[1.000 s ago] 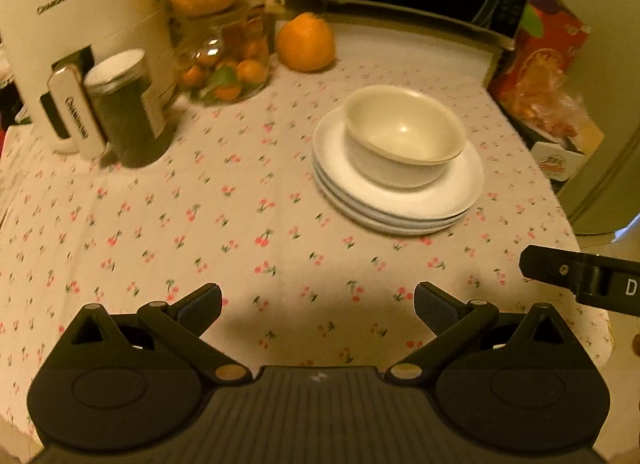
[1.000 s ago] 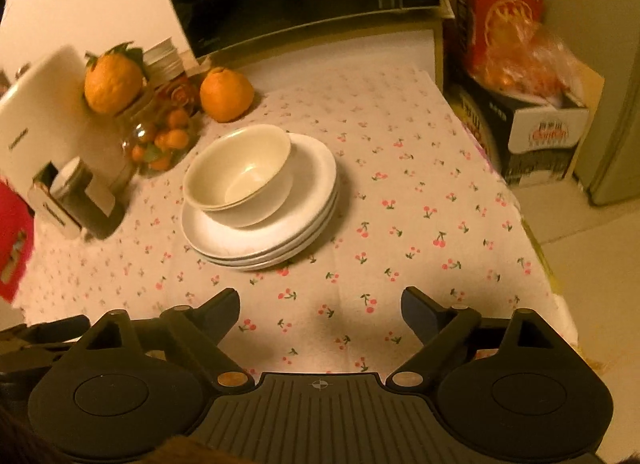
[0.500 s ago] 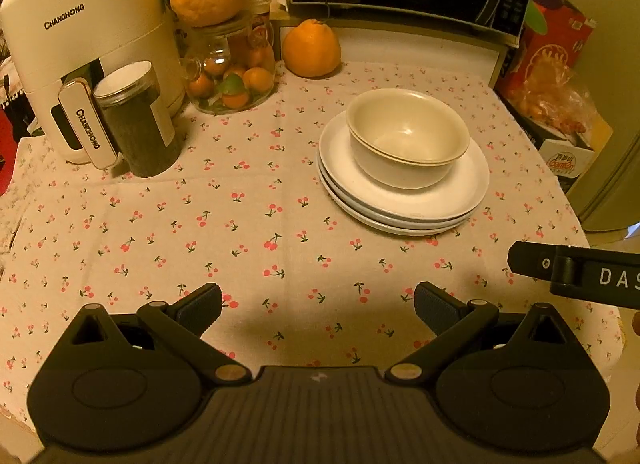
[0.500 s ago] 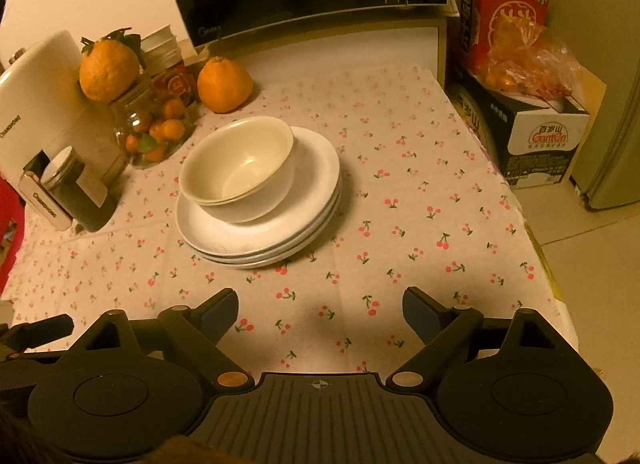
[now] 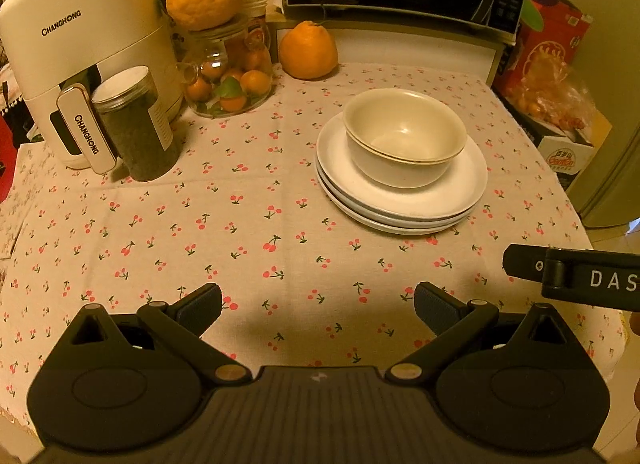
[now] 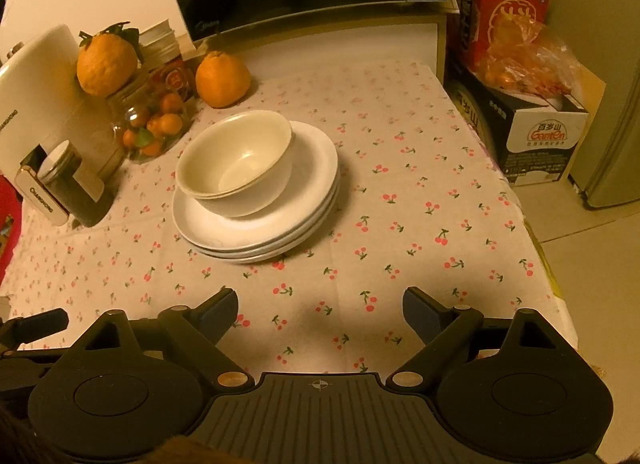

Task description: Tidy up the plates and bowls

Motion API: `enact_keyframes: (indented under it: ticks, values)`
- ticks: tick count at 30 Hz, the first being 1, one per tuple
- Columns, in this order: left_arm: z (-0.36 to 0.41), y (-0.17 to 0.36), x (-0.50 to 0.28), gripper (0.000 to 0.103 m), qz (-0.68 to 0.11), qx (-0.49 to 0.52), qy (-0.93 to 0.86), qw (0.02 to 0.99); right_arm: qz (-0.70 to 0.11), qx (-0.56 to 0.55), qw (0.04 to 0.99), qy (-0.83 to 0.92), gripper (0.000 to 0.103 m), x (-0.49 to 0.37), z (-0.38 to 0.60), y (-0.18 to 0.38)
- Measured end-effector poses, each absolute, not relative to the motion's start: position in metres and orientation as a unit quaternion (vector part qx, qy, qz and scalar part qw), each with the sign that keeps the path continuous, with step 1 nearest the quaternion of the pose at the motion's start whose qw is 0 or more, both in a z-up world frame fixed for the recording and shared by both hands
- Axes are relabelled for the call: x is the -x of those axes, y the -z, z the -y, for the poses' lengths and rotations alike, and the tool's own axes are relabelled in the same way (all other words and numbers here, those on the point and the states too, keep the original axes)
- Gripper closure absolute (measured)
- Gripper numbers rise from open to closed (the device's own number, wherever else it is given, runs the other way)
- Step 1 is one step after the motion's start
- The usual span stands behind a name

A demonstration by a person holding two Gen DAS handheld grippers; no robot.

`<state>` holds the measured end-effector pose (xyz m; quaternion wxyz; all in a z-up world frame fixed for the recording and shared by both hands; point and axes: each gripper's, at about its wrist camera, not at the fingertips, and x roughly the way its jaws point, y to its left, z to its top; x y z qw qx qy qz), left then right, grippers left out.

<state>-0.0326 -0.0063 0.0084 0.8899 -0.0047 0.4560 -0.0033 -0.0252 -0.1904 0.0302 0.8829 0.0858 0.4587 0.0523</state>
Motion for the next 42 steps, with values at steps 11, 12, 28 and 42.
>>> enact_keyframes:
  ticks: [11, 12, 28, 42]
  values:
    - [0.0073, -0.0085, 0.0328, 0.0, -0.453, 0.0, 0.004, 0.891, -0.463, -0.084, 0.881, -0.052, 0.011, 0.0253, 0.189, -0.0291]
    - [0.0074, -0.0086, 0.033, 0.0, -0.453, 0.0, 0.004, 0.891, -0.464, -0.084, 0.88, -0.052, 0.011, 0.0252, 0.1892, -0.0285]
    - [0.0087, -0.0092, 0.0337, 0.0, -0.452, -0.002, 0.005, 0.892, -0.466, -0.084, 0.879, -0.052, 0.011, 0.0248, 0.1887, -0.0264]
    - [0.0102, -0.0083, 0.0338, 0.0, -0.454, -0.003, 0.011, 0.891, -0.466, -0.082, 0.879, -0.052, 0.011, 0.0252, 0.1876, -0.0253]
